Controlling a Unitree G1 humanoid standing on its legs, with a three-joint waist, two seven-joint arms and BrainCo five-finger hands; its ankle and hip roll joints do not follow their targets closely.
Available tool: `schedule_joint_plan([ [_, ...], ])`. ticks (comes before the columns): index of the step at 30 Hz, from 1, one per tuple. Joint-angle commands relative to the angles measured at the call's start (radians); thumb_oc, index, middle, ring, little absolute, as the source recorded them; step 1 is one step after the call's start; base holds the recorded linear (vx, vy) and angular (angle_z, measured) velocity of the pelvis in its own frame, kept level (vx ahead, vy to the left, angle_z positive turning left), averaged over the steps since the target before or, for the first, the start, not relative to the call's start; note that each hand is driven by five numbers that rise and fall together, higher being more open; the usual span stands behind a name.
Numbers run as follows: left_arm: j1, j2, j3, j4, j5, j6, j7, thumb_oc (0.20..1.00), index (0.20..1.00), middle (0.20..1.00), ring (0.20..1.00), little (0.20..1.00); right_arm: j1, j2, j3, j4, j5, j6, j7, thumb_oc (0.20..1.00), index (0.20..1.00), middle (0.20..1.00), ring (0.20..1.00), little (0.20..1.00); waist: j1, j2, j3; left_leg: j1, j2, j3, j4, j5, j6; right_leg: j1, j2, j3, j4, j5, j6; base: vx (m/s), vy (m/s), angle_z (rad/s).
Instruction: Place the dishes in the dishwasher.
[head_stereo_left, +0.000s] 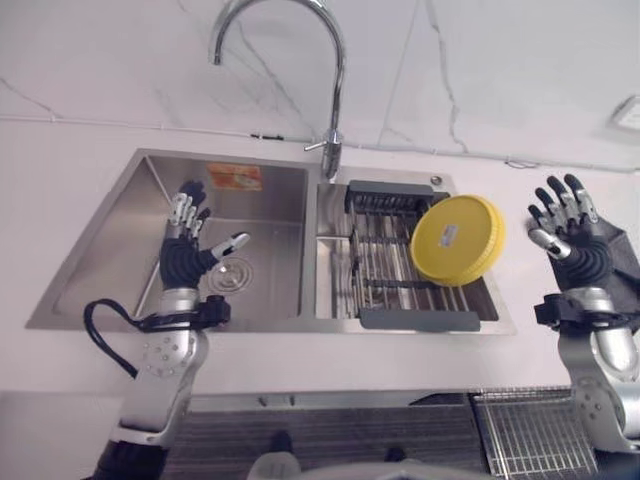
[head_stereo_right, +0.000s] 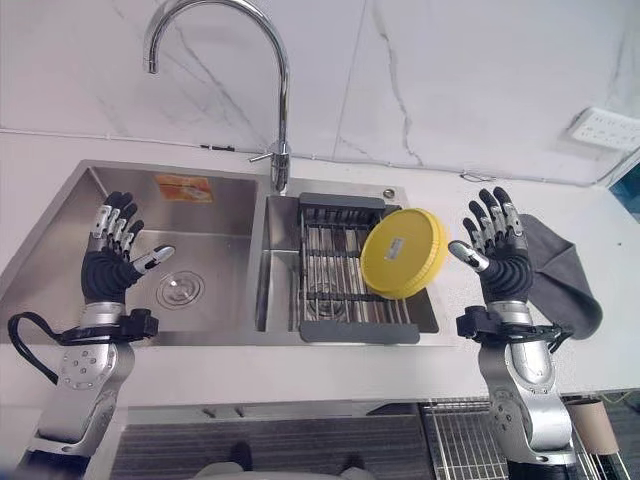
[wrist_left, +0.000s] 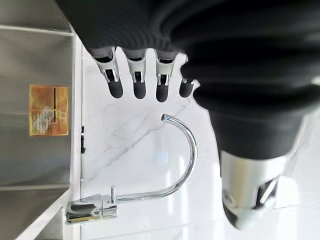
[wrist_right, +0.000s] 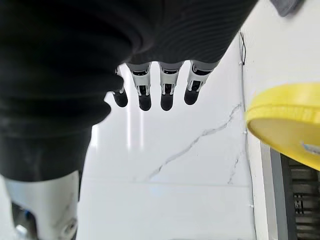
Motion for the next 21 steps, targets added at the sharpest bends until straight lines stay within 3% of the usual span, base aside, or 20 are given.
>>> schedule_joint_plan([
  [1, -0.042, -0.022, 0.041, -0.058, 0.015, -0.043, 0.007, 1.000, 1.000, 1.000, 1.000, 1.000, -0.066, -0.050, -0.036, -0.050, -0.032, -0.068, -0.050, 1.000, 1.000, 1.000, 1.000, 1.000, -0.021, 0.081, -0.043, 0.036, 0.080, -0.033, 0.007, -0.030, -0.025, 0.001, 0.033, 0.028, 0.006, 0.023, -0.005, 0.09, -0.072, -0.08],
  [3, -0.044, -0.020, 0.038, -0.052, 0.024, -0.042, 0.016, 1.000, 1.000, 1.000, 1.000, 1.000, -0.083, -0.070, -0.047, -0.033, -0.050, -0.019, -0.075, 1.000, 1.000, 1.000, 1.000, 1.000, -0.025, 0.087, -0.051, 0.042, 0.084, -0.029, 0.007, -0.031, -0.028, 0.005, 0.046, 0.045, 0.006, 0.008, -0.017, 0.06, -0.046, -0.13],
  [8, -0.041, -0.020, 0.037, -0.044, 0.020, -0.033, 0.027, 1.000, 1.000, 1.000, 1.000, 1.000, -0.085, -0.100, -0.085, -0.025, -0.033, 0.012, -0.099, 1.000, 1.000, 1.000, 1.000, 1.000, -0.037, 0.092, -0.062, 0.048, 0.095, -0.020, 0.007, -0.033, -0.039, 0.010, 0.056, 0.057, 0.006, -0.008, -0.027, 0.02, -0.045, -0.04],
  [9, -0.039, -0.022, 0.034, -0.043, 0.024, -0.034, 0.029, 1.000, 1.000, 1.000, 1.000, 1.000, -0.084, -0.095, -0.089, -0.017, -0.025, 0.018, -0.092, 1.000, 1.000, 1.000, 1.000, 1.000, -0.038, 0.093, -0.064, 0.049, 0.097, -0.020, 0.007, -0.034, -0.041, 0.010, 0.058, 0.057, 0.006, -0.009, -0.028, 0.02, -0.043, 0.00],
  [10, -0.037, -0.022, 0.033, -0.037, 0.029, -0.040, 0.023, 1.000, 1.000, 1.000, 1.000, 1.000, -0.080, -0.094, -0.086, -0.008, 0.002, 0.062, -0.025, 1.000, 1.000, 1.000, 1.000, 1.000, -0.039, 0.092, -0.067, 0.049, 0.099, -0.020, 0.007, -0.035, -0.044, 0.010, 0.059, 0.059, 0.006, -0.011, -0.029, 0.02, -0.043, 0.00],
  [14, -0.039, -0.013, 0.030, -0.037, 0.082, -0.080, 0.009, 1.000, 1.000, 1.000, 1.000, 1.000, -0.094, -0.110, -0.079, 0.042, 0.026, 0.104, -0.037, 1.000, 1.000, 1.000, 1.000, 1.000, -0.036, 0.088, -0.072, 0.049, 0.109, -0.017, 0.007, -0.032, -0.051, 0.010, 0.061, 0.048, 0.006, -0.013, -0.032, 0.00, -0.029, 0.01],
  [21, -0.066, 0.001, 0.011, -0.015, 0.099, -0.094, 0.025, 1.000, 1.000, 1.000, 1.000, 1.000, -0.155, -0.123, -0.041, 0.129, 0.063, 0.160, 0.003, 1.000, 1.000, 1.000, 1.000, 1.000, -0.021, 0.087, -0.077, 0.053, 0.119, -0.021, 0.007, -0.030, -0.058, 0.021, 0.065, 0.031, 0.006, -0.020, -0.037, 0.00, -0.004, 0.00],
])
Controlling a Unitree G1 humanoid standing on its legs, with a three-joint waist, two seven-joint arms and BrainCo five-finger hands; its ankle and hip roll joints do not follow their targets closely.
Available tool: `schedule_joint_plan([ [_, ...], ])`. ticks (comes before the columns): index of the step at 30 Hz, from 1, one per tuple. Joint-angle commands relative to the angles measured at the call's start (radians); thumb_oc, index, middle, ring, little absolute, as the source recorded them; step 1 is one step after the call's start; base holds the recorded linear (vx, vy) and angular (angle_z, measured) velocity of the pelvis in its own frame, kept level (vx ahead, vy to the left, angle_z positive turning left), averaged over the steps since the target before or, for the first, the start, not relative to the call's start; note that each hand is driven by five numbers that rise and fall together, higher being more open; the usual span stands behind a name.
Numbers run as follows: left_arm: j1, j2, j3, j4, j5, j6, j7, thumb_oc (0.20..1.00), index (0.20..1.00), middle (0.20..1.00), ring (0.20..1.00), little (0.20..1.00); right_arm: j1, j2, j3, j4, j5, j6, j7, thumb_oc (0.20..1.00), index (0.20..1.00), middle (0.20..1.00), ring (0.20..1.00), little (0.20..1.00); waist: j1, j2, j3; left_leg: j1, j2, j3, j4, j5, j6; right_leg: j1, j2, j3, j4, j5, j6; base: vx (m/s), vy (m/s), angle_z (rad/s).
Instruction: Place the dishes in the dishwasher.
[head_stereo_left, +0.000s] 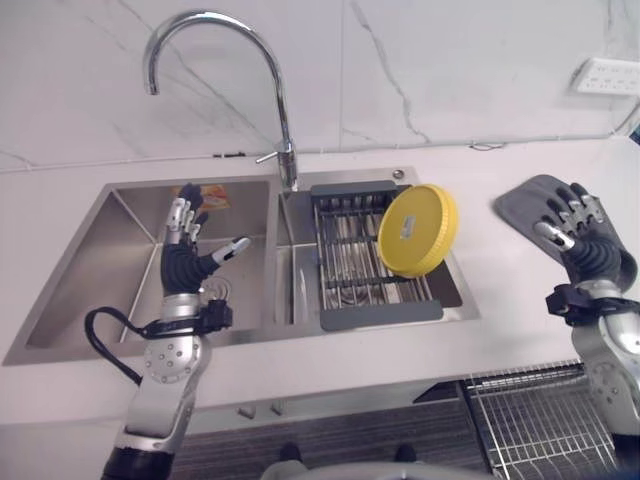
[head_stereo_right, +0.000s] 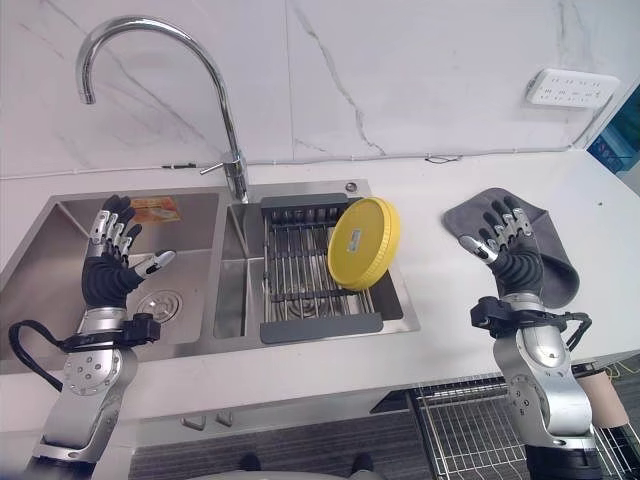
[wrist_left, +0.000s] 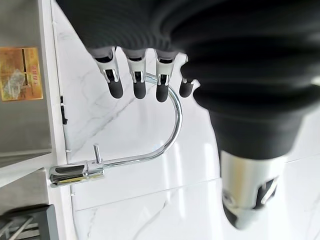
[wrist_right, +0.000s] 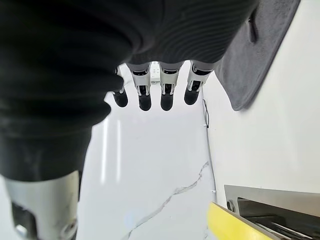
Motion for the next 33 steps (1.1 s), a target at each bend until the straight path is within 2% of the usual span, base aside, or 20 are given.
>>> schedule_joint_plan([
  [1, -0.070, 0.044, 0.016, -0.009, 0.050, -0.081, 0.011, 1.000, 1.000, 1.000, 1.000, 1.000, -0.109, -0.035, 0.008, 0.030, 0.072, -0.017, 0.032, 1.000, 1.000, 1.000, 1.000, 1.000, 0.027, -0.015, -0.045, 0.051, 0.041, -0.027, 0.001, -0.056, -0.024, 0.020, -0.019, 0.019, 0.001, -0.005, 0.008, 0.00, 0.000, 0.00],
  [10, -0.096, 0.054, -0.004, 0.016, 0.052, -0.076, 0.010, 1.000, 1.000, 1.000, 1.000, 1.000, -0.181, -0.064, 0.046, 0.181, 0.037, 0.017, 0.046, 1.000, 1.000, 1.000, 1.000, 1.000, 0.054, -0.017, -0.054, 0.053, 0.041, -0.041, 0.001, -0.058, -0.028, 0.033, -0.021, -0.002, 0.001, -0.012, 0.004, -0.01, -0.011, 0.07],
  [14, -0.097, 0.058, -0.003, 0.026, 0.035, -0.071, -0.003, 1.000, 1.000, 1.000, 1.000, 1.000, -0.212, -0.075, 0.073, 0.253, 0.076, 0.026, 0.105, 1.000, 1.000, 1.000, 1.000, 1.000, 0.069, -0.016, -0.055, 0.053, 0.039, -0.052, 0.001, -0.058, -0.027, 0.040, -0.021, -0.014, 0.001, -0.015, 0.002, 0.00, -0.012, 0.05],
  [20, -0.097, 0.058, -0.009, 0.045, 0.019, -0.070, -0.014, 1.000, 1.000, 1.000, 1.000, 1.000, -0.237, -0.074, 0.083, 0.289, 0.095, 0.026, 0.111, 1.000, 1.000, 1.000, 1.000, 1.000, 0.075, -0.012, -0.055, 0.056, 0.040, -0.053, 0.001, -0.057, -0.027, 0.045, -0.020, -0.018, 0.001, -0.018, -0.001, -0.01, 0.004, 0.03],
  [23, -0.099, 0.061, -0.011, 0.050, 0.007, -0.062, -0.017, 1.000, 1.000, 1.000, 1.000, 1.000, -0.250, -0.088, 0.089, 0.308, 0.056, 0.013, 0.119, 1.000, 1.000, 1.000, 1.000, 1.000, 0.077, -0.013, -0.056, 0.058, 0.040, -0.052, 0.001, -0.058, -0.029, 0.047, -0.021, -0.019, 0.001, -0.017, -0.001, 0.00, 0.000, 0.00],
  [33, -0.099, 0.062, -0.019, 0.061, -0.015, -0.055, -0.029, 1.000, 1.000, 1.000, 1.000, 1.000, -0.301, -0.117, 0.122, 0.359, 0.068, 0.038, 0.158, 1.000, 1.000, 1.000, 1.000, 1.000, 0.087, -0.012, -0.052, 0.060, 0.042, -0.052, 0.001, -0.057, -0.031, 0.051, -0.024, -0.030, 0.001, -0.019, -0.001, 0.00, 0.000, 0.00],
])
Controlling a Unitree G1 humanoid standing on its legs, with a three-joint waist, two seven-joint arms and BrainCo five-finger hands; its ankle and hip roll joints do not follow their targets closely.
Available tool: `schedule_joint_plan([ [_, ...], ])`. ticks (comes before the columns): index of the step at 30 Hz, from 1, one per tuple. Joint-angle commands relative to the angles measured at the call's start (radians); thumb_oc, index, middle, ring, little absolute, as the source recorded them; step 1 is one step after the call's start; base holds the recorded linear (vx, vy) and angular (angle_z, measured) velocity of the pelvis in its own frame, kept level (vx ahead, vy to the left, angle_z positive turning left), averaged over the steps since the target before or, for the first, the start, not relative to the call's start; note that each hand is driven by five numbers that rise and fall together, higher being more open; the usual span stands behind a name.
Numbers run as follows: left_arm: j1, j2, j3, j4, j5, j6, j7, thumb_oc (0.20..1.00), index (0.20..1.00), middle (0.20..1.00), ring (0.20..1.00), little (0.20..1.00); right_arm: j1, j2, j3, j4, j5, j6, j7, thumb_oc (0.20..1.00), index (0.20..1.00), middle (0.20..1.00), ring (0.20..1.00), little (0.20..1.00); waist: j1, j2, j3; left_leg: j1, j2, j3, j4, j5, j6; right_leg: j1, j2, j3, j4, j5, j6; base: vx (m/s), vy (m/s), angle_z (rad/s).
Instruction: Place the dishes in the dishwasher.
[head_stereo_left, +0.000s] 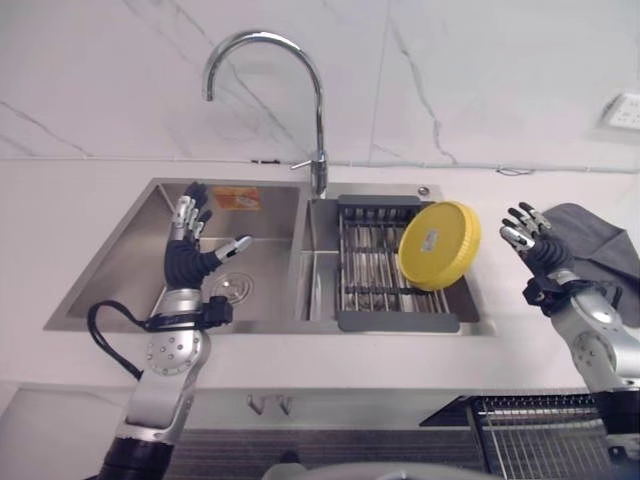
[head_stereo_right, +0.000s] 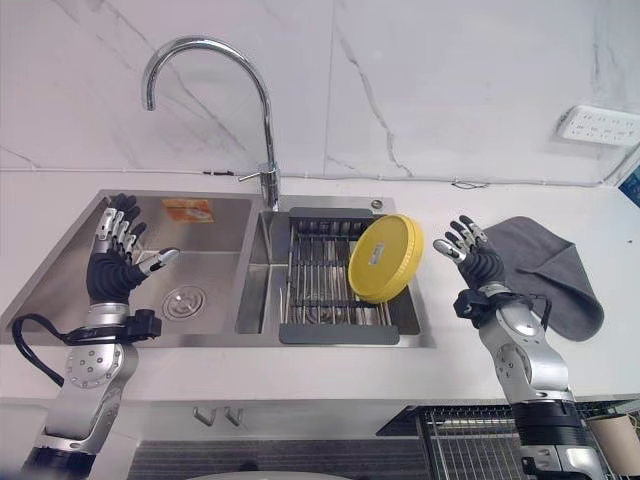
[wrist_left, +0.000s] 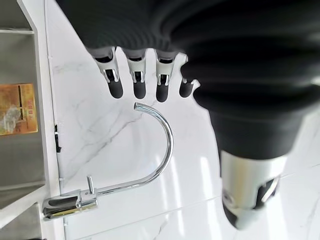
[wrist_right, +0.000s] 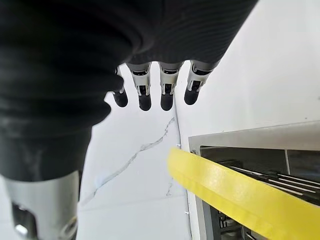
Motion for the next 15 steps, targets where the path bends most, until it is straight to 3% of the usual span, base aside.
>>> schedule_joint_plan([
  [1, -0.066, 0.041, -0.013, 0.003, -0.014, -0.043, -0.004, 1.000, 1.000, 1.000, 1.000, 1.000, -0.115, -0.072, 0.007, 0.027, 0.014, -0.024, 0.009, 1.000, 1.000, 1.000, 1.000, 1.000, 0.023, -0.003, -0.011, 0.060, 0.043, -0.006, 0.001, -0.062, -0.026, 0.026, -0.023, 0.013, 0.001, -0.016, 0.006, 0.00, 0.000, 0.00],
  [15, -0.065, 0.044, -0.016, 0.009, -0.050, -0.018, -0.019, 1.000, 1.000, 1.000, 1.000, 1.000, -0.149, -0.069, 0.031, 0.097, 0.113, 0.070, 0.034, 1.000, 1.000, 1.000, 1.000, 1.000, 0.032, -0.004, -0.006, 0.067, 0.040, -0.006, 0.001, -0.063, -0.026, 0.033, -0.025, 0.008, 0.001, -0.016, 0.006, 0.00, 0.000, 0.00],
])
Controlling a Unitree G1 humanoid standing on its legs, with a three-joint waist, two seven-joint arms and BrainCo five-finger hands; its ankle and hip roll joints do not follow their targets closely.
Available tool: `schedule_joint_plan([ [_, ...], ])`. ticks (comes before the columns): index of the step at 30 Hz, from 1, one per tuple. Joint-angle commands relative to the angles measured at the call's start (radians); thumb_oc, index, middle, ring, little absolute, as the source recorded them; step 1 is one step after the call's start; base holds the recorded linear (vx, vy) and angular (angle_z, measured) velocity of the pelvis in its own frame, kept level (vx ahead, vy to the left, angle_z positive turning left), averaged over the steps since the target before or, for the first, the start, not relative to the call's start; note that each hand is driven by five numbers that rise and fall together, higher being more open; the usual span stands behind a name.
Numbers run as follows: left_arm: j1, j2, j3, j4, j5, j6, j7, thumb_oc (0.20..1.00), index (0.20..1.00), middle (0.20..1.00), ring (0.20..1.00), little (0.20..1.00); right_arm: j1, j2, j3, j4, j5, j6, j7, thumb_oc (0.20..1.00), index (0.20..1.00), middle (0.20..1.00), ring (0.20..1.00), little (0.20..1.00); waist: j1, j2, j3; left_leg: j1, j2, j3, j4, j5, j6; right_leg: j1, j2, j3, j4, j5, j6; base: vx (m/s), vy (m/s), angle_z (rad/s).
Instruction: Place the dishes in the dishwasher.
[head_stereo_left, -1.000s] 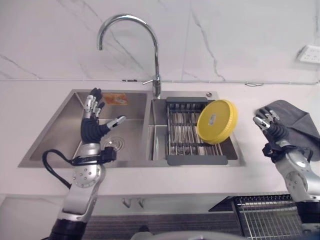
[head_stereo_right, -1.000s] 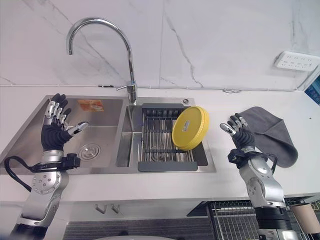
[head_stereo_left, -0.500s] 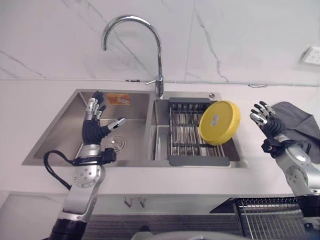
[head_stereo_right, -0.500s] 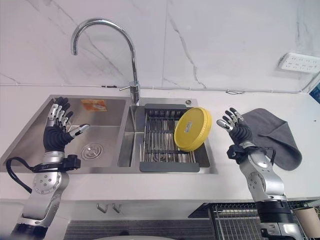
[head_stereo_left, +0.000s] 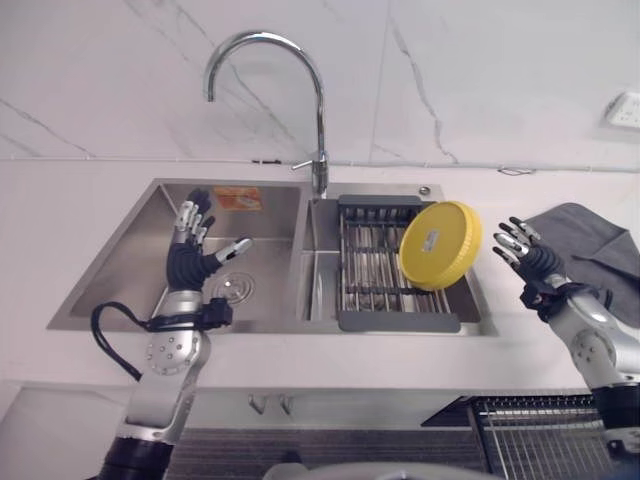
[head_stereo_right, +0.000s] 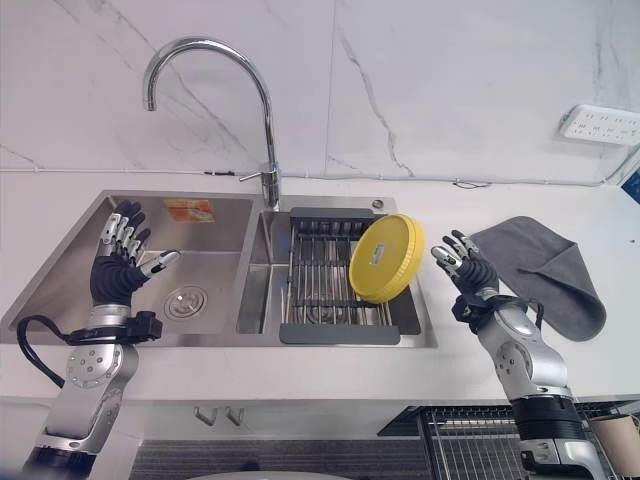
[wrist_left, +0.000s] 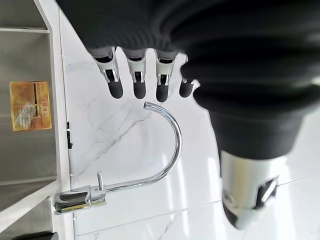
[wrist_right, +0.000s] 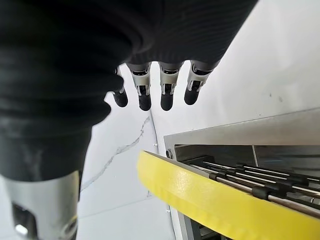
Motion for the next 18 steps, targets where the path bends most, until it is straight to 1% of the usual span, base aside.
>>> schedule_joint_plan([
  [1, -0.066, 0.045, -0.018, -0.016, -0.006, -0.032, 0.003, 1.000, 1.000, 1.000, 1.000, 1.000, -0.143, -0.066, 0.024, 0.046, 0.057, -0.014, 0.015, 1.000, 1.000, 1.000, 1.000, 1.000, 0.031, -0.010, -0.006, 0.066, 0.040, -0.005, 0.001, -0.063, -0.027, 0.031, -0.025, 0.010, 0.001, -0.015, 0.007, 0.00, 0.000, 0.00],
  [9, -0.060, 0.049, -0.019, -0.015, -0.007, -0.032, -0.004, 1.000, 1.000, 1.000, 1.000, 1.000, -0.171, -0.065, 0.040, 0.064, 0.122, 0.002, 0.044, 1.000, 1.000, 1.000, 1.000, 1.000, 0.042, -0.011, -0.009, 0.068, 0.035, -0.012, 0.001, -0.064, -0.026, 0.038, -0.026, 0.003, 0.001, -0.018, 0.005, 0.01, 0.009, 0.03],
  [11, -0.064, 0.050, -0.020, -0.012, -0.007, -0.032, -0.005, 1.000, 1.000, 1.000, 1.000, 1.000, -0.179, -0.062, 0.044, 0.076, 0.127, -0.004, 0.049, 1.000, 1.000, 1.000, 1.000, 1.000, 0.045, -0.012, -0.007, 0.068, 0.034, -0.013, 0.001, -0.064, -0.026, 0.039, -0.027, 0.000, 0.001, -0.017, 0.005, 0.00, 0.000, 0.00],
  [14, -0.071, 0.053, -0.023, -0.009, -0.006, -0.030, -0.003, 1.000, 1.000, 1.000, 1.000, 1.000, -0.201, -0.062, 0.049, 0.084, 0.153, -0.003, 0.040, 1.000, 1.000, 1.000, 1.000, 1.000, 0.048, -0.012, -0.004, 0.067, 0.034, -0.016, 0.001, -0.065, -0.026, 0.039, -0.027, -0.001, 0.001, -0.018, 0.004, 0.00, 0.000, 0.00],
  [18, -0.067, 0.054, -0.021, -0.011, -0.004, -0.025, -0.003, 1.000, 1.000, 1.000, 1.000, 1.000, -0.208, -0.058, 0.059, 0.091, 0.151, 0.006, 0.042, 1.000, 1.000, 1.000, 1.000, 1.000, 0.051, -0.012, -0.005, 0.070, 0.033, -0.017, 0.001, -0.065, -0.026, 0.043, -0.028, -0.002, 0.001, -0.018, 0.005, 0.01, 0.005, 0.02],
])
